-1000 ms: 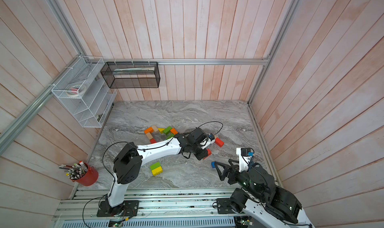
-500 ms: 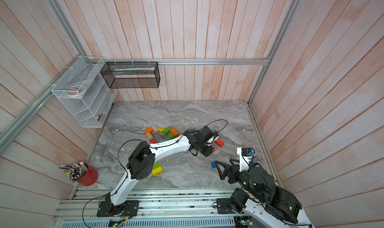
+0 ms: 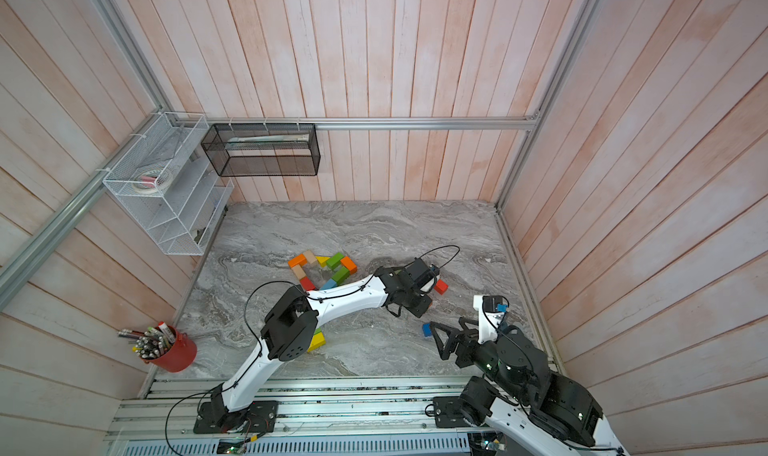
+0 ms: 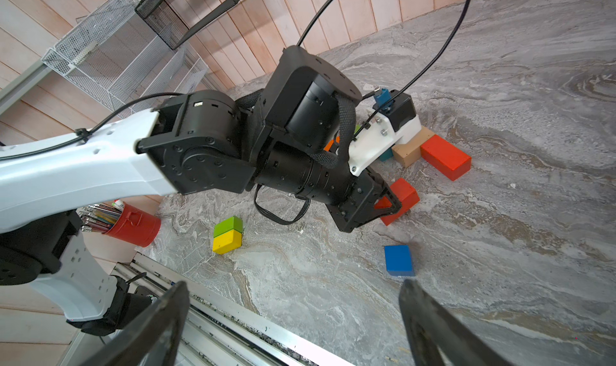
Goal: Assemble a heart with building blocks
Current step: Assemble the building block at the center of the board.
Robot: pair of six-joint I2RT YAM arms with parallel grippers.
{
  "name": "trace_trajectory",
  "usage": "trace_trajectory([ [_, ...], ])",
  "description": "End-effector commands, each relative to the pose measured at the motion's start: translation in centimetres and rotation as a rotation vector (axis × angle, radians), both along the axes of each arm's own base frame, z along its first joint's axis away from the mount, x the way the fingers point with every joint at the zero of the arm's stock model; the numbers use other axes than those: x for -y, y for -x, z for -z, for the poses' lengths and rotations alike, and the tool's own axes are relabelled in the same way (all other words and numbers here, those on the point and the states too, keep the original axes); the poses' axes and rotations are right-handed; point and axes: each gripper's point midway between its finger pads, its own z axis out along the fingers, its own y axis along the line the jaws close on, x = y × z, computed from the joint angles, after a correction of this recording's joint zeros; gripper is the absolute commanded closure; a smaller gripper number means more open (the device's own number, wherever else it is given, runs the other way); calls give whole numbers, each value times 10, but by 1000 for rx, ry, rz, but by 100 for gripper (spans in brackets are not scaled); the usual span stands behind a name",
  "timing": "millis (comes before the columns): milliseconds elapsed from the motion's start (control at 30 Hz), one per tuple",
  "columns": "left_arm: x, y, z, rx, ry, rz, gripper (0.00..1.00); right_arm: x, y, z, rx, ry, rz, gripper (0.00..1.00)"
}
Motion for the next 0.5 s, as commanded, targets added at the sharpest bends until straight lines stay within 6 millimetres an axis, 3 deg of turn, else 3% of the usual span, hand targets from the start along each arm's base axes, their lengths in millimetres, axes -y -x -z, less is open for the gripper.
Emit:
trace_trajectory([
  [0,12,-12,1,43,30,-32,72,1,3,8,-19,17,-8,2],
  [267,11,-15,13,53,11,-43,69,1,3,9,-22,17,-8,2],
  [467,10,-14,11,62,5,-44,55,1,3,10,-24,20,-7,2],
])
